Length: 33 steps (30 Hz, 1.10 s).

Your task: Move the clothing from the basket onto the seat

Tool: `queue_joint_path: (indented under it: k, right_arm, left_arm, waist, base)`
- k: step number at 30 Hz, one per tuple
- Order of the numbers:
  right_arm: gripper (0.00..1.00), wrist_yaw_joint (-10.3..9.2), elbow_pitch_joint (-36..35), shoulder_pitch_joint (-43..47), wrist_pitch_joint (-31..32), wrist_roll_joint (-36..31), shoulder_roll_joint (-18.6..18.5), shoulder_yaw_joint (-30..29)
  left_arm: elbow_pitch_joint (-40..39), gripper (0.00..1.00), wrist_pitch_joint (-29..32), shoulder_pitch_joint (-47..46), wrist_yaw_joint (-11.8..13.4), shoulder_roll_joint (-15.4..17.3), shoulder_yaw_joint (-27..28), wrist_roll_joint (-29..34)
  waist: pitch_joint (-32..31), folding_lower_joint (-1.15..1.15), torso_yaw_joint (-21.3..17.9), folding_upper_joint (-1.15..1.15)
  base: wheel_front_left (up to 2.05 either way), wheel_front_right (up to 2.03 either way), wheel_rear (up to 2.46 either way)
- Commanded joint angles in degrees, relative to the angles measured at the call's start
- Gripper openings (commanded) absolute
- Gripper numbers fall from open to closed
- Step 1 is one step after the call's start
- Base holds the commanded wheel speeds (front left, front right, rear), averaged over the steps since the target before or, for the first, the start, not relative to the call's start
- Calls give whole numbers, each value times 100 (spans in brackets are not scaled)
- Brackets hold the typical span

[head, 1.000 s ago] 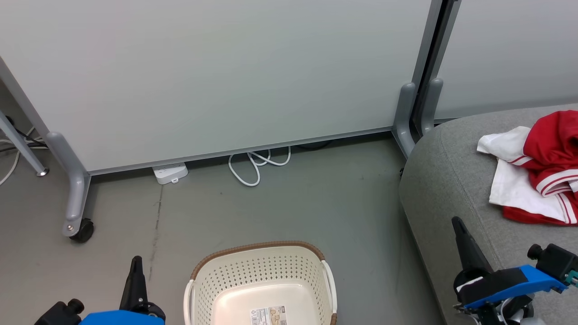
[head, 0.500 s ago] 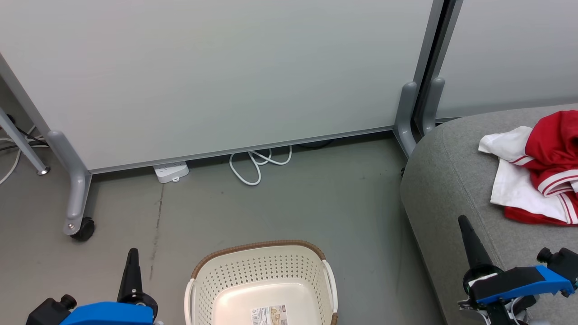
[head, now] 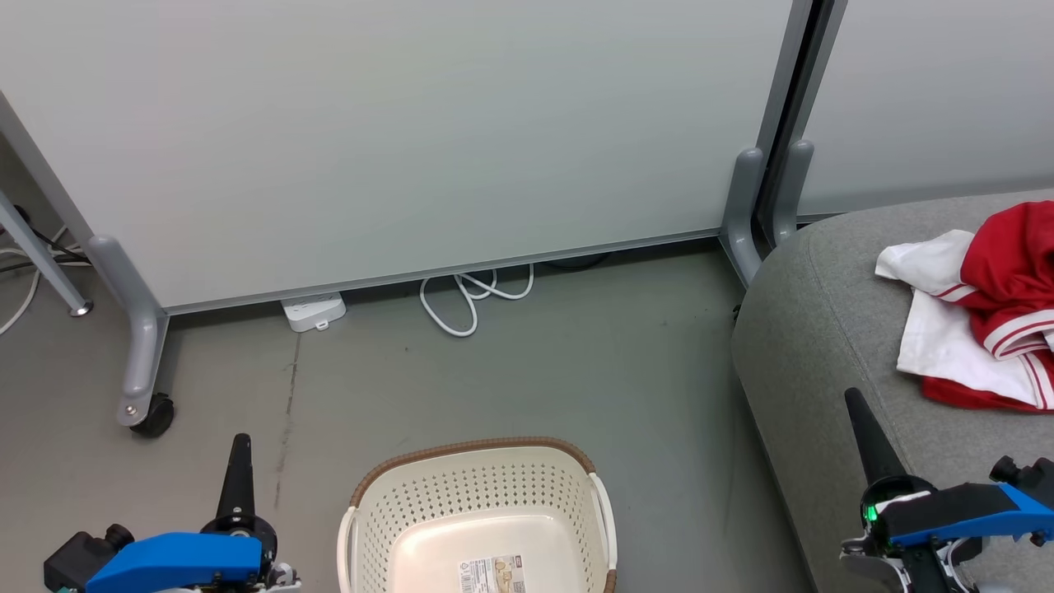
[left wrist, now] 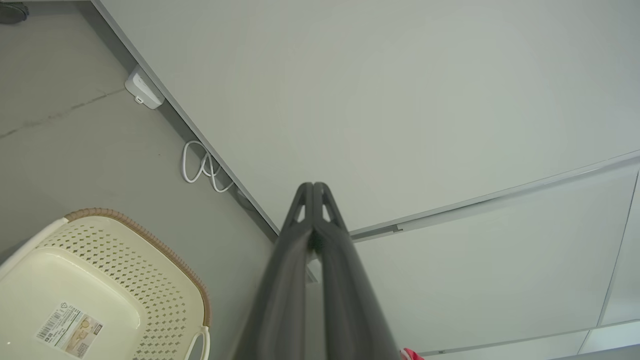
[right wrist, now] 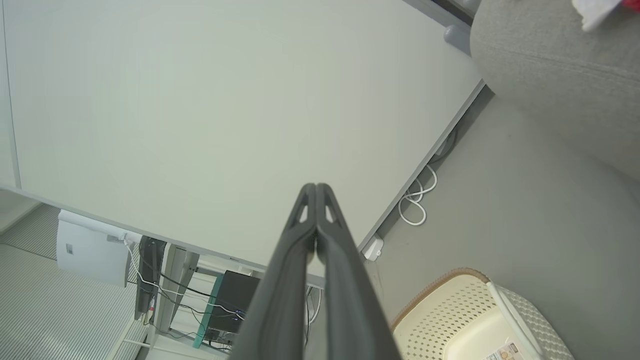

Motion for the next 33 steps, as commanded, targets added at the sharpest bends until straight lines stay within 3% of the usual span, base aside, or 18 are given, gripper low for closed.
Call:
queue_joint_path:
  k: [1,33]
  right_arm:
    - [0,1,-43,-137,26,177,13,-35]
    - [0,2,-17,-161,260,1689,59,-236]
  left_arm:
    - [-59,0,51,-136,-7,36,55,-148]
    - [-56,0,464,-405,-10,22,206,-1531]
  waist:
    - [2,0,2,0]
    - [36,0,44,0]
  base:
    - [0,0,0]
    - [0,0,0]
